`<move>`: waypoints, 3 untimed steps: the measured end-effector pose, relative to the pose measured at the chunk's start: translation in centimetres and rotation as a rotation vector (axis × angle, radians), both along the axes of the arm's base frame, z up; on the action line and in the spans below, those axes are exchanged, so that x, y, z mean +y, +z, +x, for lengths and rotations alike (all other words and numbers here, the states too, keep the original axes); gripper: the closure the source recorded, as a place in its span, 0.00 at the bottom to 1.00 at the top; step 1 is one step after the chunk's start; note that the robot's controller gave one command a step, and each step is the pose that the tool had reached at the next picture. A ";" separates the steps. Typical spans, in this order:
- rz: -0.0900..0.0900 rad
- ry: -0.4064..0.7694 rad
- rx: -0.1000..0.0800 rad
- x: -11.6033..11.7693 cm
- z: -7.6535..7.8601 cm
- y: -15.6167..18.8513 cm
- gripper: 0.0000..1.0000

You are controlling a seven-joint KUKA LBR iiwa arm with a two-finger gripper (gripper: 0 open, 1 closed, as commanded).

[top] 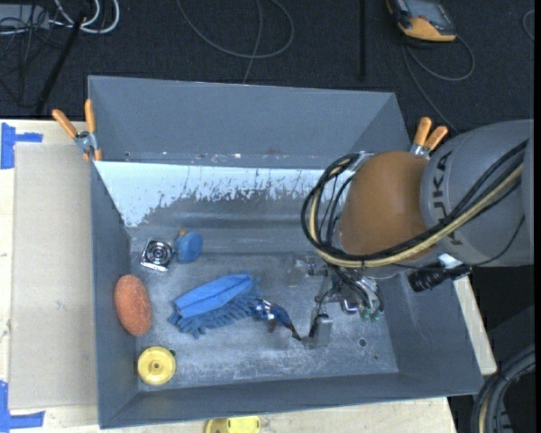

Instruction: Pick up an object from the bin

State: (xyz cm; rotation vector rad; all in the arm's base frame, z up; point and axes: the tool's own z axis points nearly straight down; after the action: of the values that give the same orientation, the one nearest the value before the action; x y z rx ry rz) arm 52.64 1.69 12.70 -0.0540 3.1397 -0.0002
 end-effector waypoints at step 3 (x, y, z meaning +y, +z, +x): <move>-0.001 -0.172 0.003 6.7 1.8 -5.8 1.00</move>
Offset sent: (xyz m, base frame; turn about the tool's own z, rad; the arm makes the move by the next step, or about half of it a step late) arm 0.0382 0.0516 -0.0570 -0.0140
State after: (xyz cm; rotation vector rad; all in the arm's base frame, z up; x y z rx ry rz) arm 54.48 8.41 6.94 0.2163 3.1356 -0.0014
